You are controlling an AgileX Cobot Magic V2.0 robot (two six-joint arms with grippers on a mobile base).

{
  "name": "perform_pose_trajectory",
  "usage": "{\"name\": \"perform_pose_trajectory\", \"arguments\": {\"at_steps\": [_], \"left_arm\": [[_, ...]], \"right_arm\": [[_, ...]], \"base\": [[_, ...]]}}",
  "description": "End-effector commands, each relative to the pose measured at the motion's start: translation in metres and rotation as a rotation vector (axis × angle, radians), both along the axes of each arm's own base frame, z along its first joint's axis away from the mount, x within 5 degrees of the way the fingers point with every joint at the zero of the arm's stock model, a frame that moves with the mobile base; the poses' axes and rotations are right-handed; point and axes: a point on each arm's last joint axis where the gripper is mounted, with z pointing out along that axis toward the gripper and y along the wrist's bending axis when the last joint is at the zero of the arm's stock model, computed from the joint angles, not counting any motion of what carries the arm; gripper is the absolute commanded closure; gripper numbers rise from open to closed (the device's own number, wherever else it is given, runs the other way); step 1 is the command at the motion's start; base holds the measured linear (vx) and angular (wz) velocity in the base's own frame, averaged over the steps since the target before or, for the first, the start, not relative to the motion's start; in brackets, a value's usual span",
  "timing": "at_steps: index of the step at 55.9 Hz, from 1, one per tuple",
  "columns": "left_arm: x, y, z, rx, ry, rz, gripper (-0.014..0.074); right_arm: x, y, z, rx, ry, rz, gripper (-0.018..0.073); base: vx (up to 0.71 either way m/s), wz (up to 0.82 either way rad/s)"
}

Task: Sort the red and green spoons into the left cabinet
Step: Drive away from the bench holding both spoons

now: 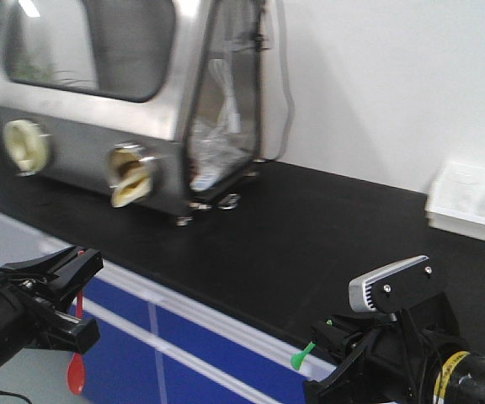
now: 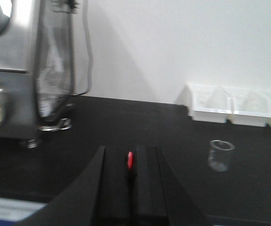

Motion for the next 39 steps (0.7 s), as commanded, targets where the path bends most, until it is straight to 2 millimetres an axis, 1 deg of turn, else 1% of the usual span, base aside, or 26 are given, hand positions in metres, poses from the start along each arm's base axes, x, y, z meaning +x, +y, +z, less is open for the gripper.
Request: {"name": "perform_pose_trajectory", "arguments": {"at_steps": [1, 23, 39], "left_arm": [[-0.0048, 0.0001, 0.0227, -0.075, -0.109, -0.016, 0.0594], [-0.0048, 0.0001, 0.0228, -0.076, -0.11, -0.016, 0.0594], [-0.0048, 0.0001, 0.0228, -0.076, -0.11, -0.016, 0.0594]], "right_arm": [[0.0004, 0.0033, 0.0229, 0.066, -0.1, 0.028, 0.0561], [0.0004, 0.0033, 0.0229, 0.066, -0.1, 0.028, 0.0561], [0.0004, 0.0032, 0.0227, 0.065, -0.098, 0.027, 0.0561]], "base": [[-0.11, 0.71], [-0.08, 0.77], [0.02, 0.72]]}}
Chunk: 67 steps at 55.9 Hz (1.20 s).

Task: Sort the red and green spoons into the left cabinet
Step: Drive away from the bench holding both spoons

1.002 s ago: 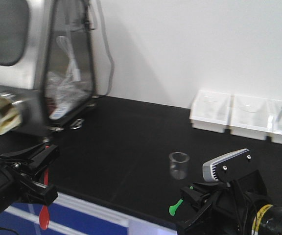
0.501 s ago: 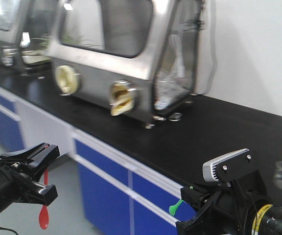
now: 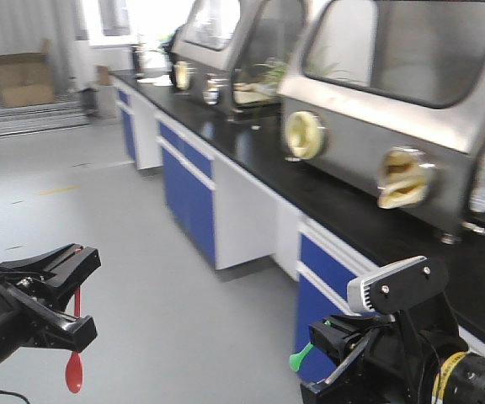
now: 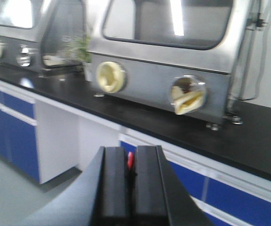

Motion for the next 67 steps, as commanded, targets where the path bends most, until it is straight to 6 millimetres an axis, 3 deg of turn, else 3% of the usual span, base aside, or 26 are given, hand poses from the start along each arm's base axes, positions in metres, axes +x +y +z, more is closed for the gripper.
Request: {"name": "perform_pose_trajectory", "arguments": {"at_steps": [1, 37, 67], "left_arm": [[-0.0039, -0.0003, 0.0214, -0.072, -0.106, -0.017, 0.0594], [-0.0039, -0.0003, 0.0214, -0.072, -0.106, -0.017, 0.0594], [-0.0039, -0.0003, 0.0214, -0.072, -0.106, -0.017, 0.0594]], "right_arm": [[0.0005, 0.0031, 0.0227, 0.065, -0.098, 0.026, 0.0561], [0.0005, 0.0031, 0.0227, 0.065, -0.098, 0.026, 0.0561], [0.0005, 0.003, 0.0226, 0.064, -0.097, 0.026, 0.0561]], "base": [[0.08, 0.63], [0.16, 0.49], [0.37, 0.35]]}}
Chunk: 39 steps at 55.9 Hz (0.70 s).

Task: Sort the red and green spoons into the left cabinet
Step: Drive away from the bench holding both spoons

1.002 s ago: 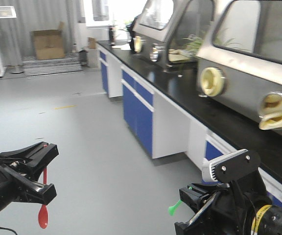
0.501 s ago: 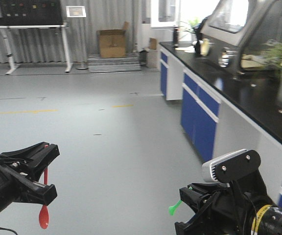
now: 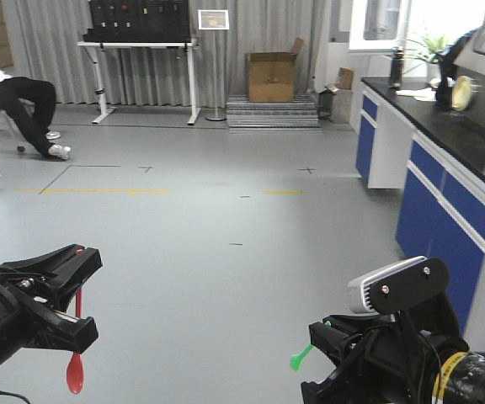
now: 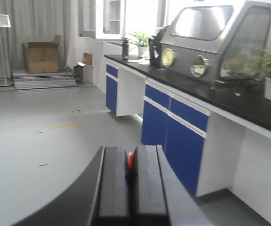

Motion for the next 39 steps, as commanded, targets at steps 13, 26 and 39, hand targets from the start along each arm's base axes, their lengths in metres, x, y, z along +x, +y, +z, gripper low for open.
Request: {"name": "perform_pose_trajectory", "arguments": {"at_steps": [13, 26, 39], "left_arm": [[-0.0039, -0.0003, 0.0214, -0.072, -0.106, -0.017, 0.0594], [-0.0039, -0.0003, 0.0214, -0.072, -0.106, -0.017, 0.0594], [-0.0039, -0.0003, 0.0214, -0.072, -0.106, -0.017, 0.0594]], "right_arm": [[0.0005, 0.0031, 0.0227, 0.065, -0.098, 0.026, 0.0561], [0.0005, 0.0031, 0.0227, 0.065, -0.098, 0.026, 0.0561], [0.0005, 0.0031, 0.0227, 0.065, -0.098, 0.026, 0.0561]], "base": [[0.5, 0.2], [0.56, 0.11], [0.59, 0.04]]}}
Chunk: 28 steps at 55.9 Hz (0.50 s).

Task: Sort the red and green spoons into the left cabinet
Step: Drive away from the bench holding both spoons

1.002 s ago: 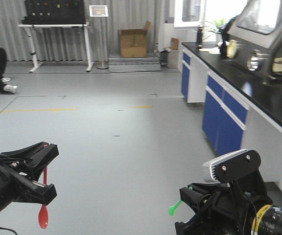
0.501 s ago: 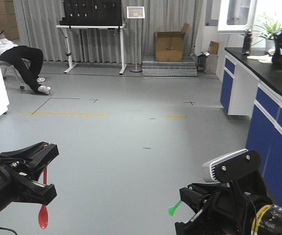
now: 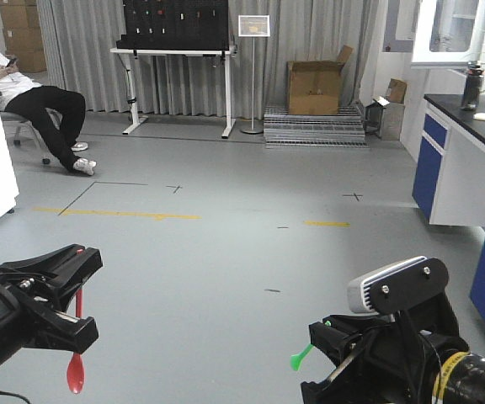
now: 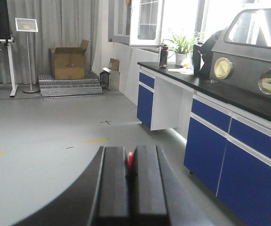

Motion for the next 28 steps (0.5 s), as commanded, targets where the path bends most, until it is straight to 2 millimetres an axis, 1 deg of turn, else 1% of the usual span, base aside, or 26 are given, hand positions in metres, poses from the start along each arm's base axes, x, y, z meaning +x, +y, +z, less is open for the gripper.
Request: {"name": "perform_pose_trajectory", "arguments": {"at_steps": [1, 28], "left_arm": [[-0.0039, -0.0003, 0.0214, -0.072, -0.106, -0.017, 0.0594], [-0.0039, -0.0003, 0.0214, -0.072, -0.106, -0.017, 0.0594]], "right_arm": [[0.0005, 0.0031, 0.0227, 0.065, -0.098, 0.026, 0.0561], [0.0005, 0.0031, 0.0228, 0.066, -0.099, 0.026, 0.0561]], "base": [[0.61, 0.03], [0.64, 0.03]]}}
